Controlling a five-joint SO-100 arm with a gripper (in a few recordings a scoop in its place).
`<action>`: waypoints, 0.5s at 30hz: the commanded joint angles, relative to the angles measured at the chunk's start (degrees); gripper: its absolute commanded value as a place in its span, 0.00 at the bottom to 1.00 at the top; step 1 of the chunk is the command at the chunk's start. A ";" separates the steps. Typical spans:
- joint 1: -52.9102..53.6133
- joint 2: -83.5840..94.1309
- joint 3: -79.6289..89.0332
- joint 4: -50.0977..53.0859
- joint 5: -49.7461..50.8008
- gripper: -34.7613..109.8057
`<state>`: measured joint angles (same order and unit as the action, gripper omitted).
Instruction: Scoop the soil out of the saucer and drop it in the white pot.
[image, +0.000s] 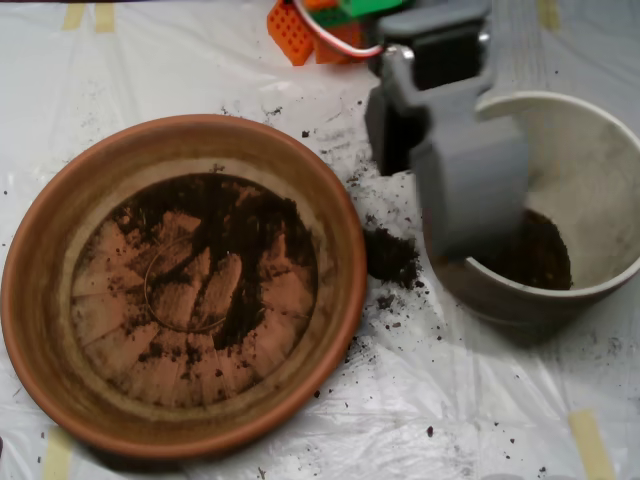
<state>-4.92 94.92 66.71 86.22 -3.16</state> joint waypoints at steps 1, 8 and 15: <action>8.96 8.96 3.43 -0.70 1.49 0.51; 18.72 15.64 32.87 -14.50 -4.22 0.53; 22.94 15.21 49.92 -24.52 -8.61 0.56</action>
<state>16.00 105.64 113.73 64.95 -9.76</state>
